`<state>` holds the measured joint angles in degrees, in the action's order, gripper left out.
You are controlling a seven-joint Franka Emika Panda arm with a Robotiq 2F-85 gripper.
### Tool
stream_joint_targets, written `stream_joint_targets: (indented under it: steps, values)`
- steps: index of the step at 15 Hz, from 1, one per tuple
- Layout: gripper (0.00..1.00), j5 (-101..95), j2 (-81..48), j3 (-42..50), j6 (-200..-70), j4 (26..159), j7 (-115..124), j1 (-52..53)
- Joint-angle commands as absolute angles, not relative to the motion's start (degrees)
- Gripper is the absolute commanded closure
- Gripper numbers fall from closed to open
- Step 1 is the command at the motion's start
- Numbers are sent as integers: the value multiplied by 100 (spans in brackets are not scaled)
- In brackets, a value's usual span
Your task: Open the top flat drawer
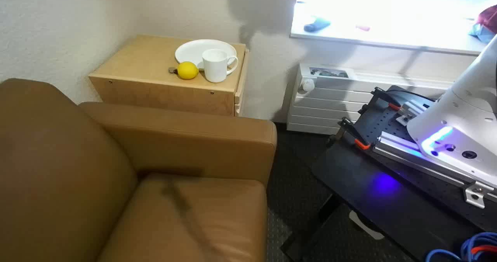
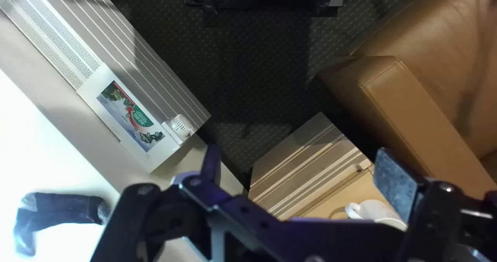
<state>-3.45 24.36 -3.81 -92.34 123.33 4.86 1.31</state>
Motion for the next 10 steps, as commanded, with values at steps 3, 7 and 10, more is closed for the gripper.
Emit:
stream_joint_targets:
  steps: [3, 7, 10]
  values:
    - [0, -306, 1987, -540, -9552, 12546, 1439, 25]
    - [0, 259, 843, -768, -10344, 12456, 2966, 119]
    - [0, 367, -173, -682, -11381, 12396, 3848, 130]
